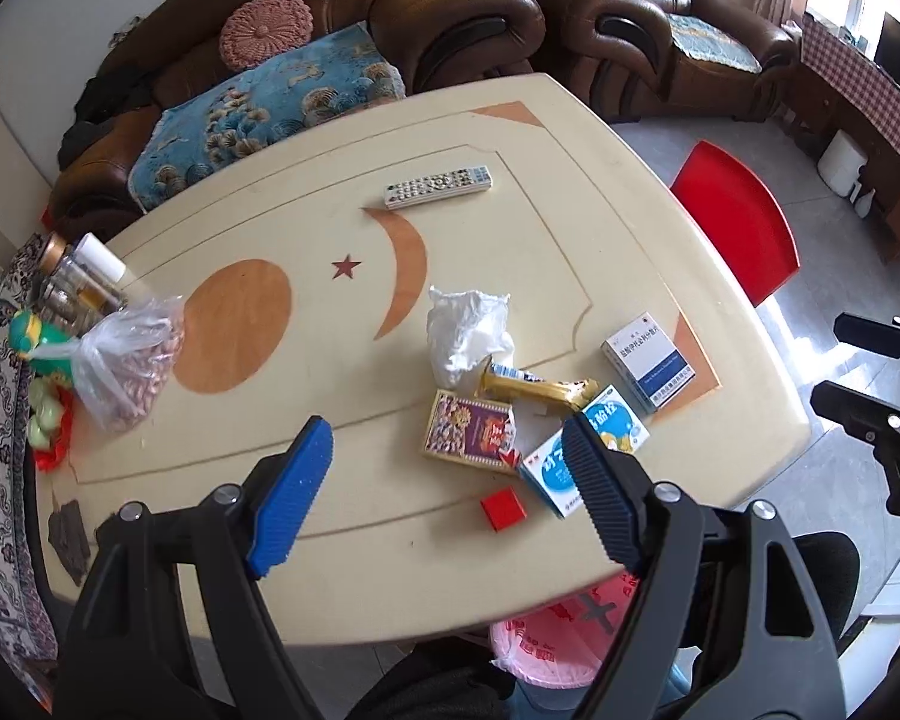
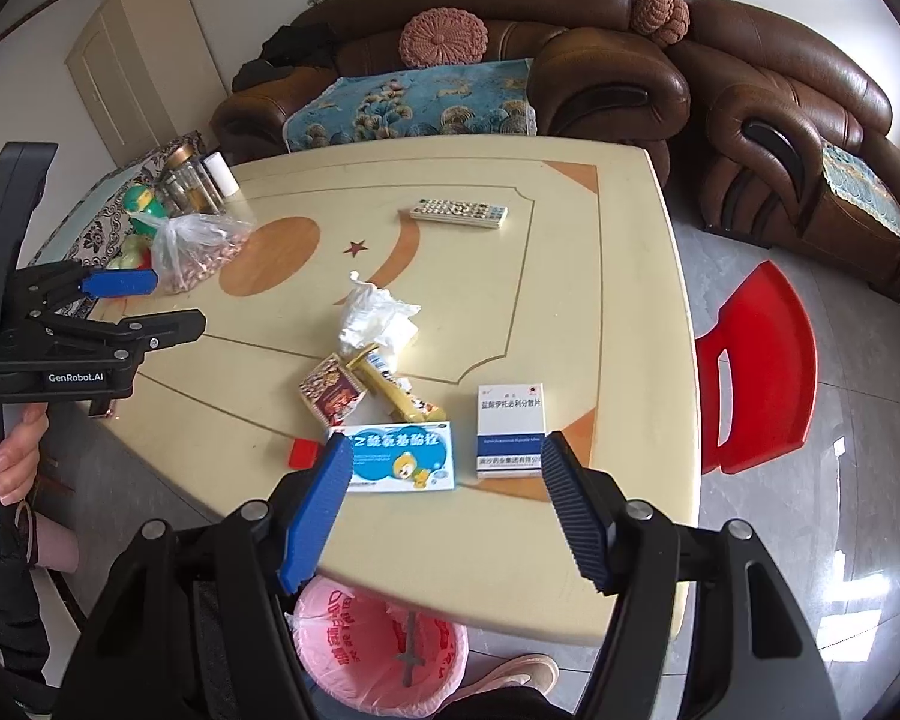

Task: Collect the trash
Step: 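Raise both tools back toward the table items, then grasp the white tissue with the left tool while the right tool grasps the white medicine box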

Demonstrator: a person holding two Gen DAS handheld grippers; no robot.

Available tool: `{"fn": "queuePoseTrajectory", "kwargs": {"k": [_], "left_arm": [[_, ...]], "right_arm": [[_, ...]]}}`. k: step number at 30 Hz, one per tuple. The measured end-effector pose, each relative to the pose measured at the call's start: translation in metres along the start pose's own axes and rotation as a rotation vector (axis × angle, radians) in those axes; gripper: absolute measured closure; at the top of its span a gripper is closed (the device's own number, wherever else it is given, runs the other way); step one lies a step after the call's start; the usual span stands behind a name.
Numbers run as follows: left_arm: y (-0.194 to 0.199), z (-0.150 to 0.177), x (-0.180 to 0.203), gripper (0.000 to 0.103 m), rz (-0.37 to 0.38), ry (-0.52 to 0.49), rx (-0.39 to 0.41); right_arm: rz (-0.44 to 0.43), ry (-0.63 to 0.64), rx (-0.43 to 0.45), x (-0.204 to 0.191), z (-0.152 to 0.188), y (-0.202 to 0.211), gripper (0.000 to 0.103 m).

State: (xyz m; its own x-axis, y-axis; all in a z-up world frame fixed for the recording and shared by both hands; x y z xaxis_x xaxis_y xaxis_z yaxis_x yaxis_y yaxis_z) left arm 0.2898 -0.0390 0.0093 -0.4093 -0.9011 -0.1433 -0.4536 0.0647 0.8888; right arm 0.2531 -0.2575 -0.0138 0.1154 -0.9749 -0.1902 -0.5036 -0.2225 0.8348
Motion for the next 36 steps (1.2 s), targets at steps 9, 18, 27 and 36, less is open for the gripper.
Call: {"fn": "queuePoseTrajectory", "kwargs": {"k": [9, 18, 27, 36], "left_arm": [[-0.051, -0.024, 0.002, 0.026, 0.006, -0.025, -0.068], [-0.103, -0.036, 0.002, 0.026, 0.028, -0.022, -0.116], [-0.149, -0.047, 0.0, 0.026, 0.029, -0.026, -0.166], [-0.181, -0.059, 0.012, 0.026, 0.051, -0.073, -0.206]], "right_arm": [[-0.001, -0.031, -0.04, 0.019, -0.015, -0.043, 0.039], [-0.002, -0.036, -0.116, 0.029, -0.016, -0.091, 0.039], [0.006, -0.014, -0.201, 0.031, -0.011, -0.14, 0.028], [0.023, -0.013, -0.272, 0.042, -0.016, -0.18, 0.027]]}}
Point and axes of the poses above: each gripper's, at about its wrist camera, not at the fingertips, and y roughly against the way its jaws point, x to its right, z to its underside, the point moved 1 cm from there along -y, roughly the way its jaws point, and after that the axes turned 3 degrees about -y, right-handed, at the moved point
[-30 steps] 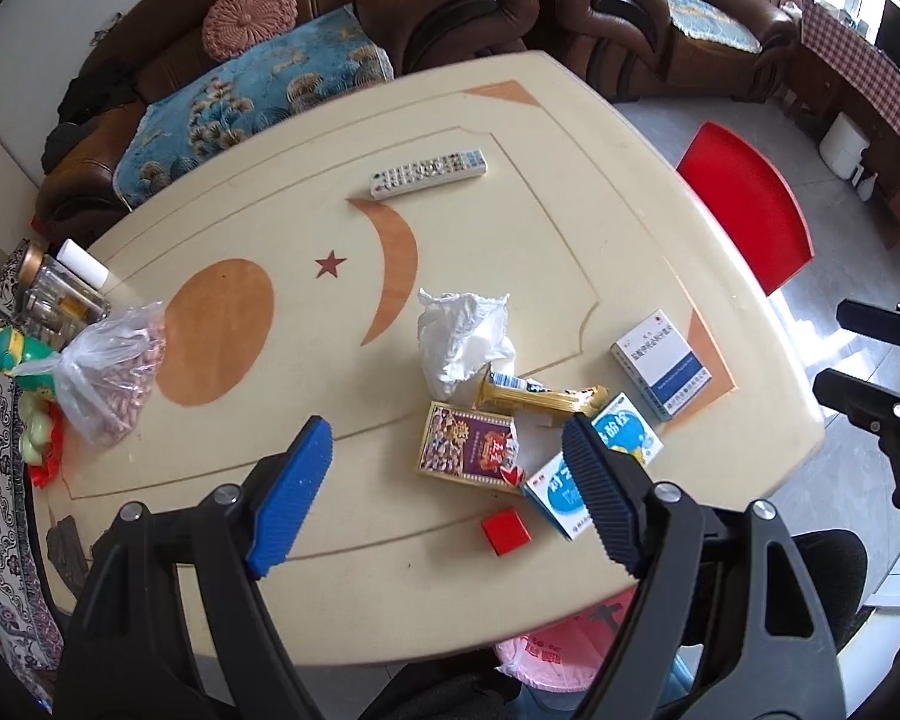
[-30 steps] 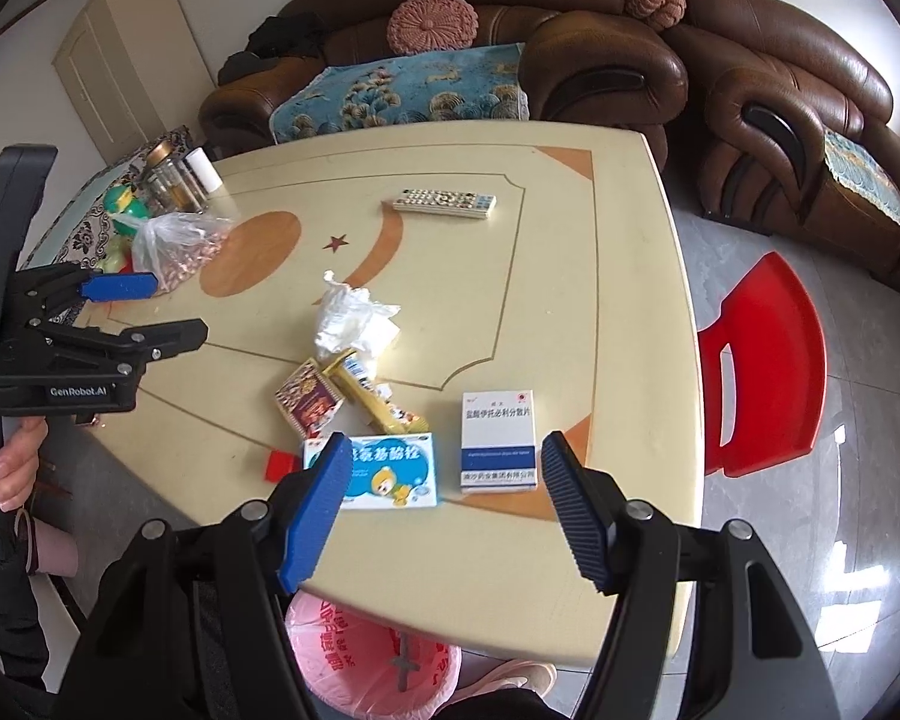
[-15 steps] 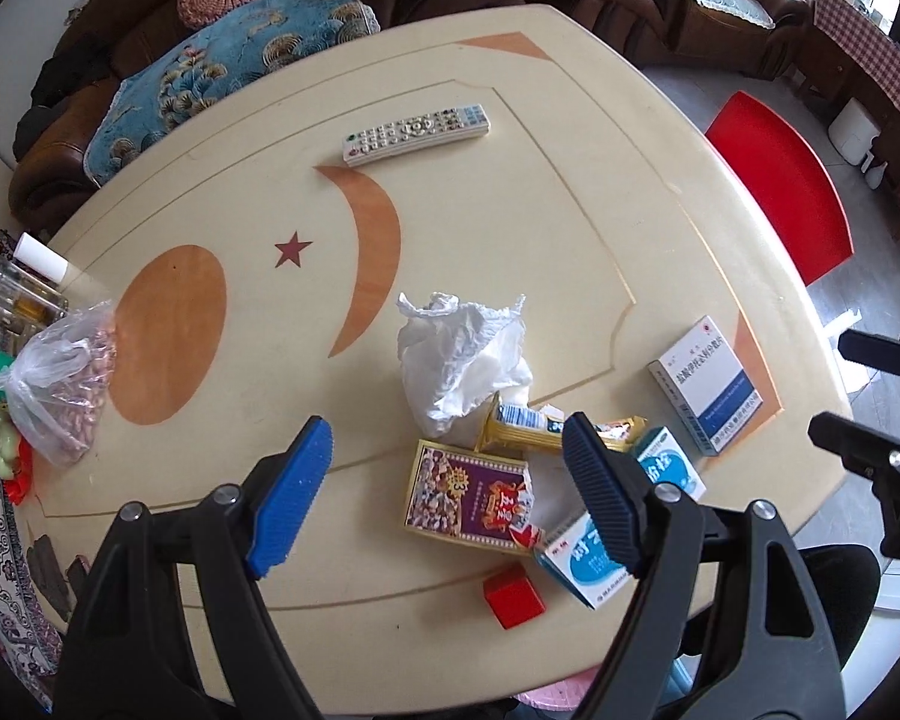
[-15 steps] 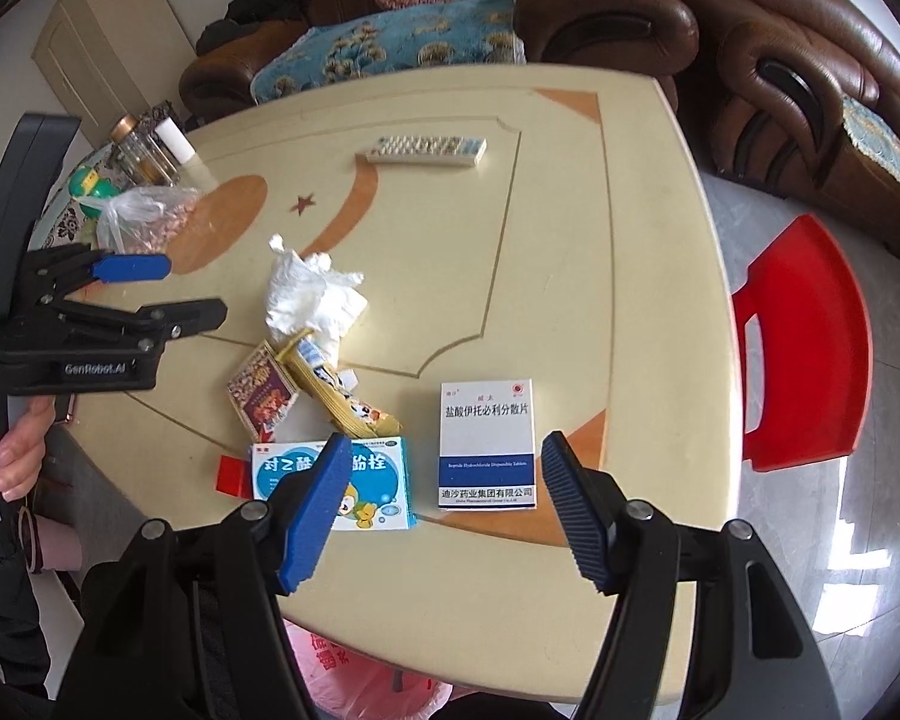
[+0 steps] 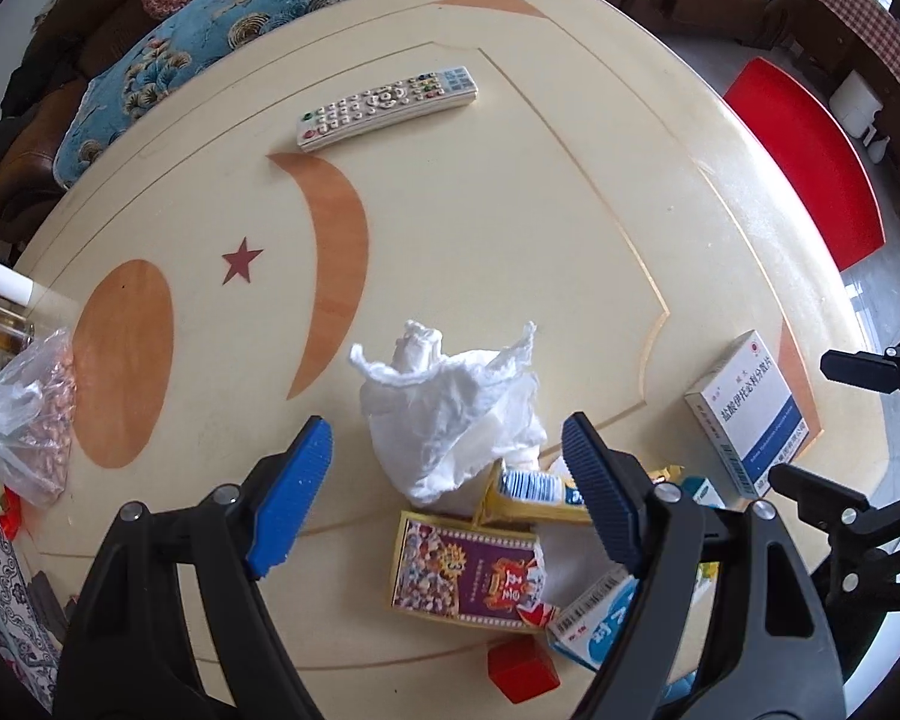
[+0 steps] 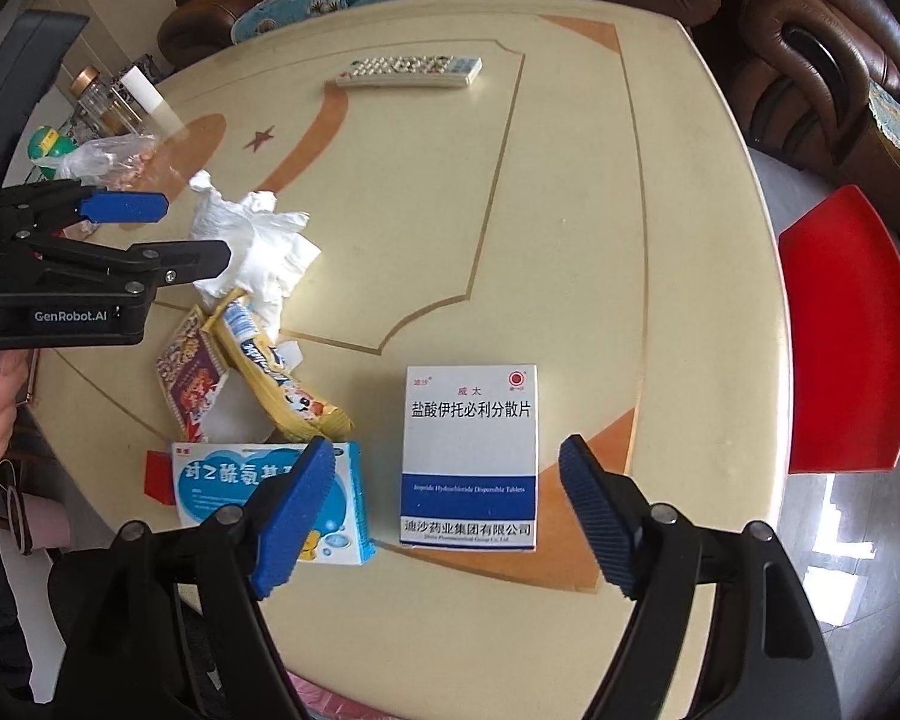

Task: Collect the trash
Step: 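Grasp the white tissue with the left tool while the right tool grasps the white medicine box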

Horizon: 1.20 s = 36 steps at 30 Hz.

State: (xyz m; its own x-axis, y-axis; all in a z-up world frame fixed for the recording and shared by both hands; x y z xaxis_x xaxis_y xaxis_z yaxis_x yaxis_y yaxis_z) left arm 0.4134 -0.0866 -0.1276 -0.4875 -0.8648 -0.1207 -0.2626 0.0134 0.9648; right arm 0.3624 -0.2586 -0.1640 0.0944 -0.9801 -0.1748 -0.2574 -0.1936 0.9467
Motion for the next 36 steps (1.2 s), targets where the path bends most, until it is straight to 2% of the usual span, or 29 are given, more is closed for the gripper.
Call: {"fn": "queuePoseTrajectory", "kwargs": {"k": [5, 17, 25, 29, 31, 32, 33, 34, 36], "left_arm": [[-0.014, -0.004, 0.001, 0.026, 0.013, -0.024, -0.016], [-0.043, -0.011, -0.011, 0.026, 0.047, 0.009, -0.056], [-0.049, -0.008, -0.015, 0.026, 0.073, 0.001, -0.047], [-0.056, -0.009, -0.021, 0.026, 0.084, 0.021, -0.054], [-0.058, -0.009, -0.024, 0.026, 0.099, 0.031, -0.05], [-0.059, -0.008, -0.025, 0.028, 0.103, 0.03, -0.05], [-0.06, -0.006, -0.027, 0.035, 0.102, 0.028, -0.052], [-0.061, -0.004, -0.031, 0.041, 0.108, 0.027, -0.058], [-0.062, -0.002, -0.031, 0.045, 0.128, 0.03, -0.062]], "right_arm": [[0.01, 0.006, -0.034, 0.004, -0.003, -0.018, 0.027], [0.007, 0.033, -0.068, -0.006, -0.009, -0.042, 0.023], [0.035, 0.047, -0.101, -0.007, -0.009, -0.058, 0.021], [0.043, 0.051, -0.082, -0.009, -0.008, -0.058, 0.022], [0.058, 0.047, -0.069, -0.009, -0.008, -0.057, 0.026], [0.076, 0.053, -0.061, -0.01, -0.008, -0.057, 0.036], [0.101, 0.063, -0.052, -0.01, -0.008, -0.056, 0.041], [0.095, 0.06, -0.053, -0.009, -0.008, -0.055, 0.043], [0.09, 0.056, -0.052, -0.008, -0.008, -0.054, 0.043]]}}
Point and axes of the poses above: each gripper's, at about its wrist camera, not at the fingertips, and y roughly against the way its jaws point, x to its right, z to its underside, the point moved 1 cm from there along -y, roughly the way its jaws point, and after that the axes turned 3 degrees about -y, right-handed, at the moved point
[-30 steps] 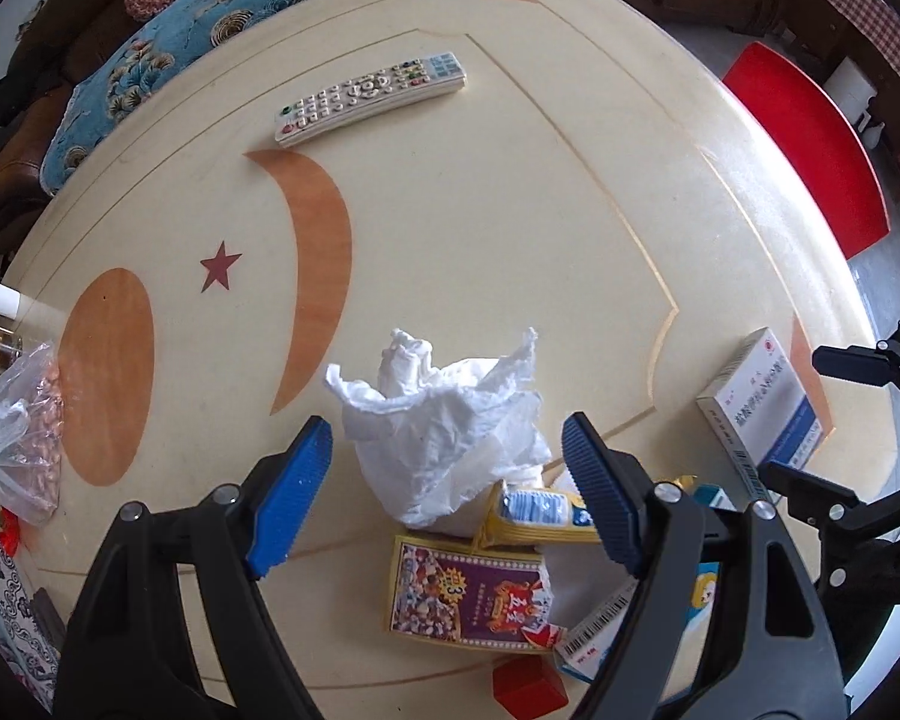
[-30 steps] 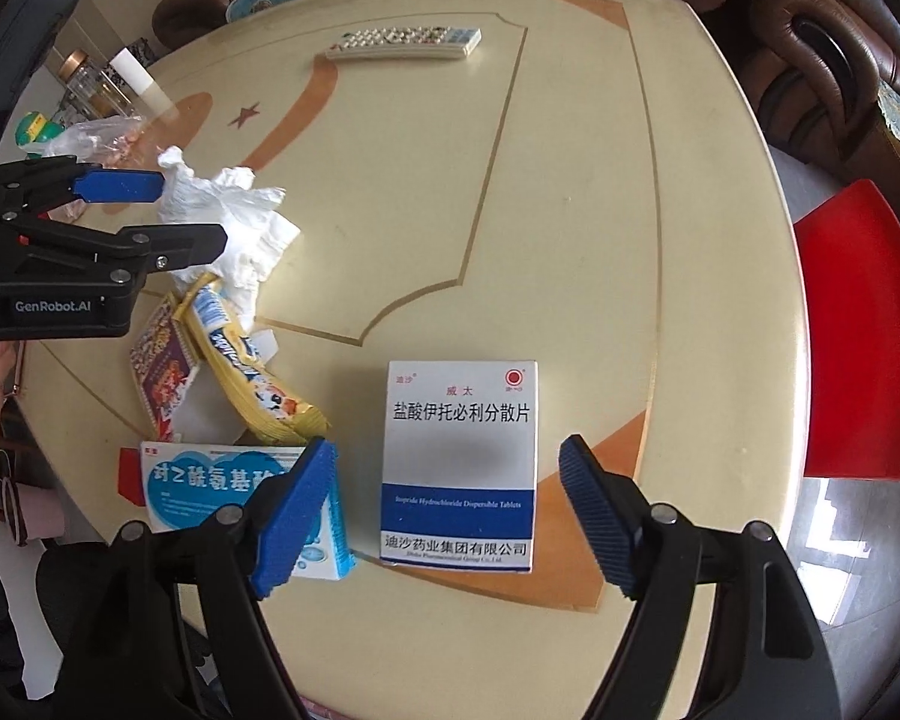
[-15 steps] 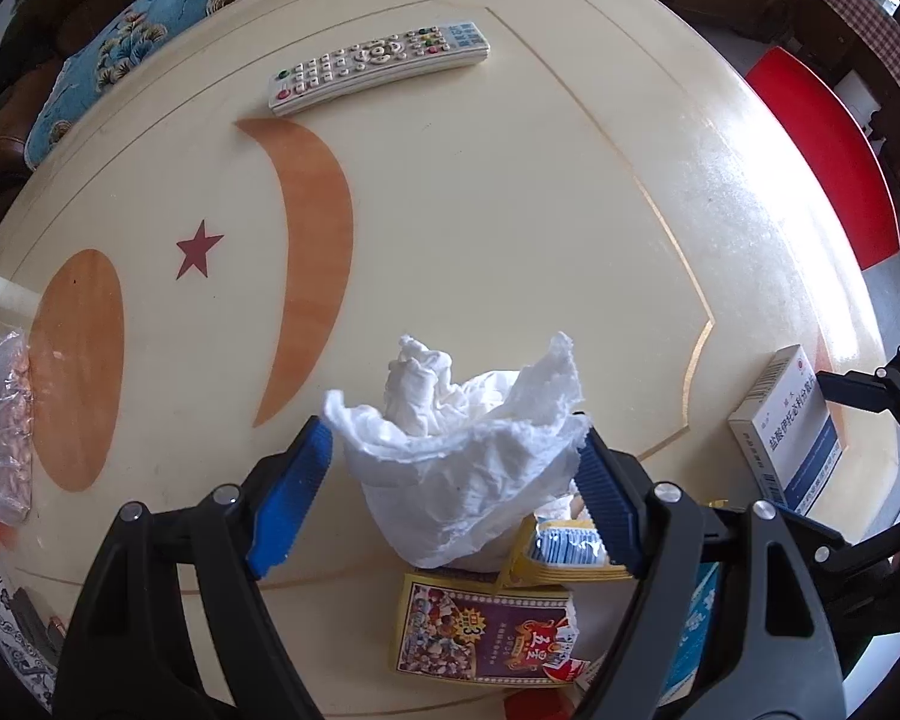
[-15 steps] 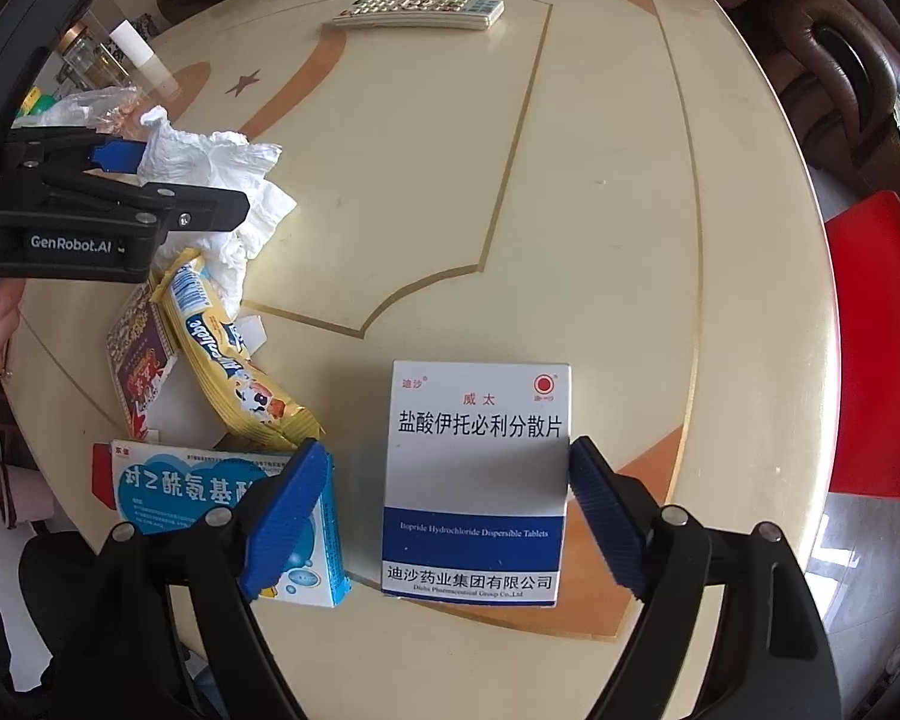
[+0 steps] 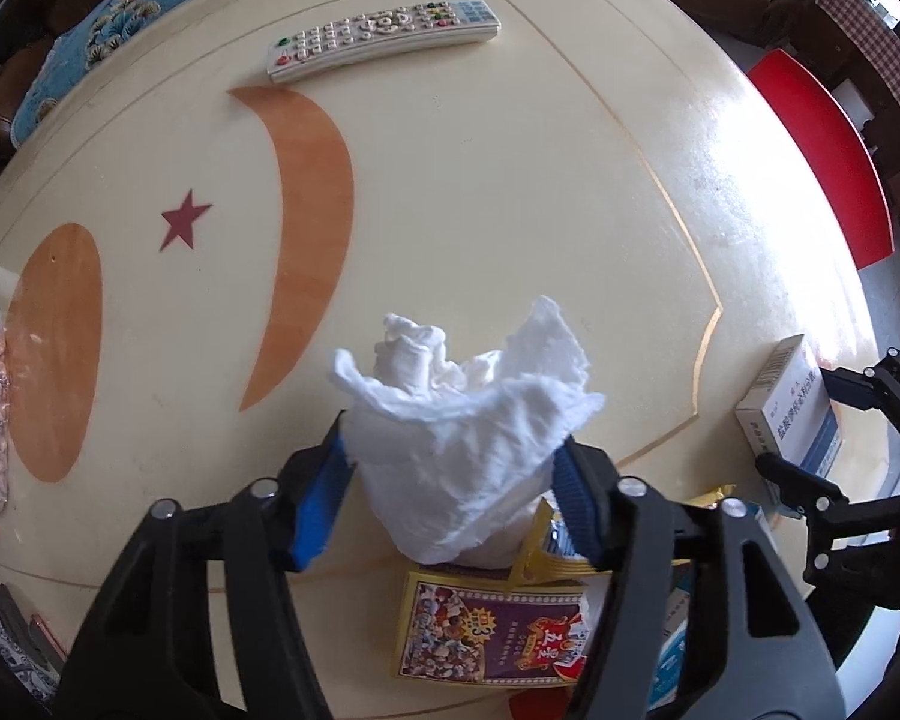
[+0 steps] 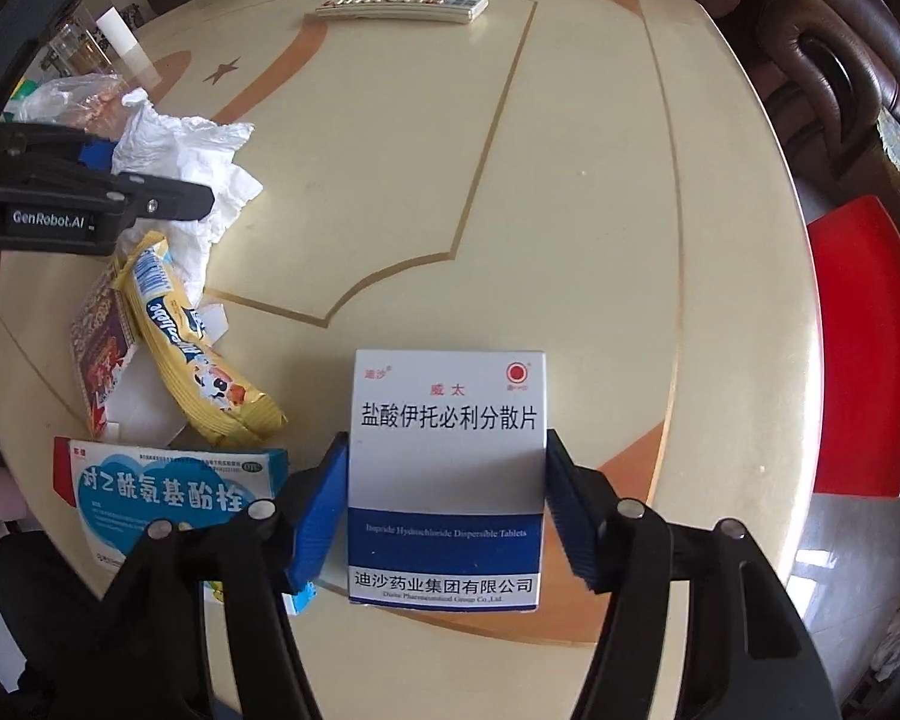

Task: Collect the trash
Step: 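Grasp the white tissue with the left tool while the right tool grasps the white medicine box, then carry the tissue with the left tool while the right tool carries the box toward the bin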

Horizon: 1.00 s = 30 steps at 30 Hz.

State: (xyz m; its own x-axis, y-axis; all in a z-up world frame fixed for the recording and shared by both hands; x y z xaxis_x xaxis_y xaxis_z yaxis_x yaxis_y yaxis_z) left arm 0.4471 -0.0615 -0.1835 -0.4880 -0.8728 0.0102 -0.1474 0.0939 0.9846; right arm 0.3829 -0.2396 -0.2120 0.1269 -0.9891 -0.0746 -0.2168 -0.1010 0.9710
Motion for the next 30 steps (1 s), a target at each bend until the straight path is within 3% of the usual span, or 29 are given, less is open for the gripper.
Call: {"fn": "queuePoseTrajectory", "kwargs": {"k": [2, 4, 10, 21, 30], "left_arm": [[0.001, 0.001, 0.0, 0.051, -0.005, 0.0, 0.005], [0.001, 0.001, -0.002, 0.064, 0.009, 0.009, 0.006], [0.006, 0.003, -0.005, 0.083, 0.01, 0.023, 0.024], [0.037, 0.016, -0.016, 0.086, 0.033, 0.1, 0.125], [0.066, 0.011, -0.015, 0.086, -0.005, 0.106, 0.206]], "right_arm": [[0.021, 0.011, 0.003, -0.003, 0.001, 0.0, 0.043], [0.027, 0.005, 0.008, -0.003, 0.0, 0.0, 0.043], [0.04, -0.02, 0.026, -0.003, -0.001, 0.001, 0.044], [0.032, -0.069, 0.086, 0.007, -0.004, 0.02, 0.044], [0.019, -0.088, 0.138, 0.01, 0.001, 0.045, 0.044]]}}
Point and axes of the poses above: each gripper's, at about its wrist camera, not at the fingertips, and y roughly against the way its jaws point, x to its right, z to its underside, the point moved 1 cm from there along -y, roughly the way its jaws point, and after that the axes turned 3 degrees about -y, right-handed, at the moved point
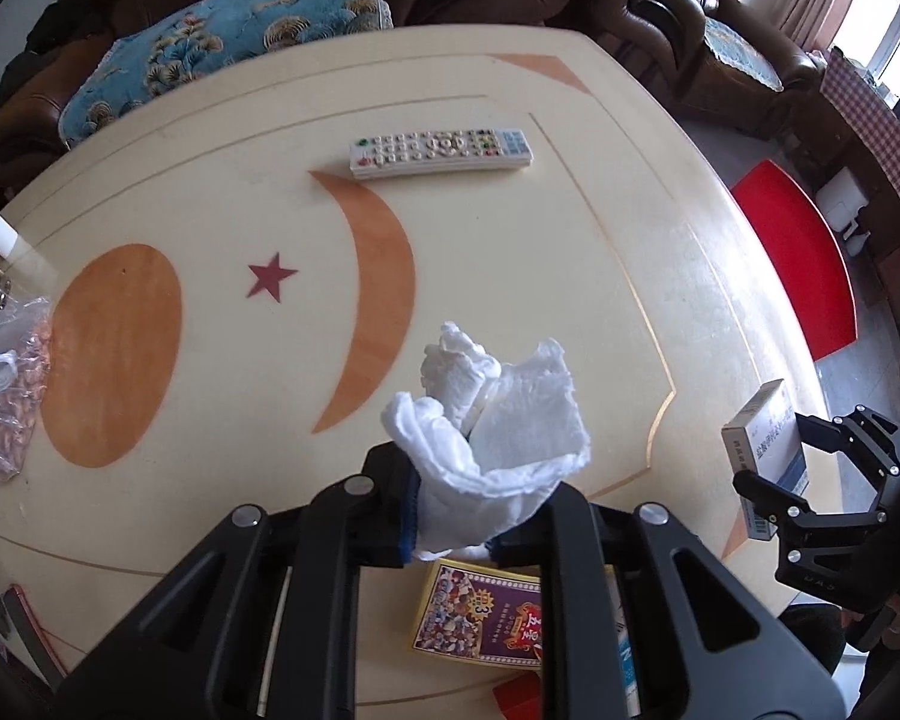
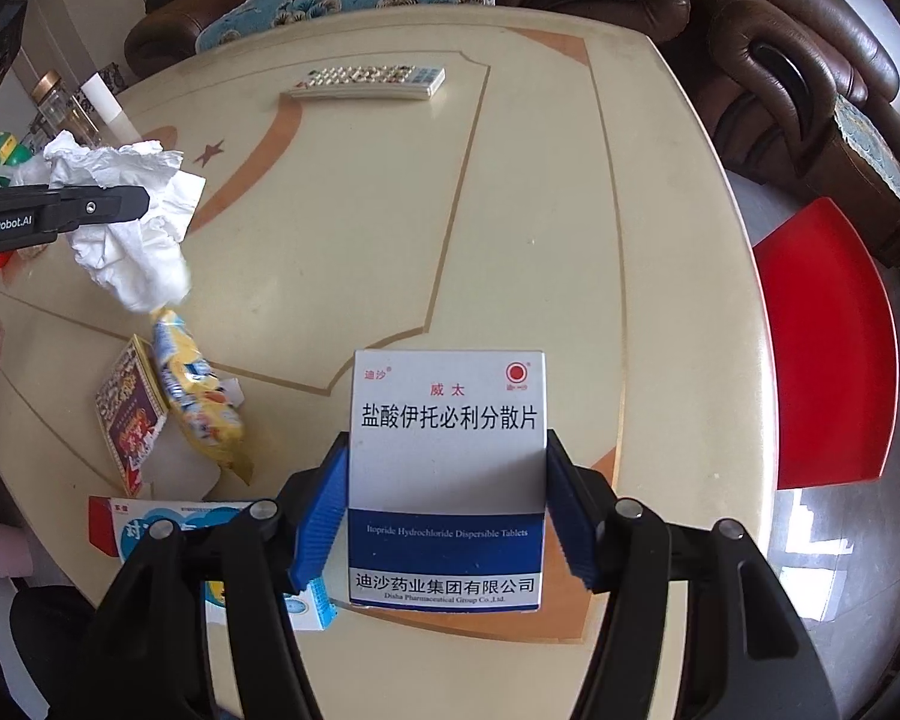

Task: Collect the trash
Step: 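Carry the tissue with the left tool while the right tool carries the box toward the bin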

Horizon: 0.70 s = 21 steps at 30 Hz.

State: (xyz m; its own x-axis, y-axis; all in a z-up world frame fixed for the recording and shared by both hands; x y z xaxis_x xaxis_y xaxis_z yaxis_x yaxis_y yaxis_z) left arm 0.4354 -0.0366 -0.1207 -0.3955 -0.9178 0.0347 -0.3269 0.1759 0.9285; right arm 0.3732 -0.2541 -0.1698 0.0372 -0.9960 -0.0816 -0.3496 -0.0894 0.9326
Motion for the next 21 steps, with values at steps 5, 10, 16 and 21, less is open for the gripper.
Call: {"fn": "queuePoseTrajectory", "kwargs": {"k": [5, 10, 16, 21], "left_arm": [[0.016, 0.001, -0.001, 0.086, -0.004, 0.01, 0.03], [0.042, 0.01, 0.005, 0.086, -0.01, -0.011, 0.064], [0.081, 0.036, 0.022, 0.086, -0.005, -0.043, 0.106], [0.113, 0.063, 0.037, 0.086, -0.007, -0.074, 0.139]], "right_arm": [[-0.009, -0.009, 0.036, -0.001, 0.0, 0.022, 0.044], [-0.017, 0.005, 0.067, -0.009, 0.003, 0.045, 0.044], [-0.038, 0.037, 0.105, -0.028, 0.012, 0.076, 0.044], [-0.058, 0.072, 0.146, -0.046, 0.029, 0.111, 0.044]]}}
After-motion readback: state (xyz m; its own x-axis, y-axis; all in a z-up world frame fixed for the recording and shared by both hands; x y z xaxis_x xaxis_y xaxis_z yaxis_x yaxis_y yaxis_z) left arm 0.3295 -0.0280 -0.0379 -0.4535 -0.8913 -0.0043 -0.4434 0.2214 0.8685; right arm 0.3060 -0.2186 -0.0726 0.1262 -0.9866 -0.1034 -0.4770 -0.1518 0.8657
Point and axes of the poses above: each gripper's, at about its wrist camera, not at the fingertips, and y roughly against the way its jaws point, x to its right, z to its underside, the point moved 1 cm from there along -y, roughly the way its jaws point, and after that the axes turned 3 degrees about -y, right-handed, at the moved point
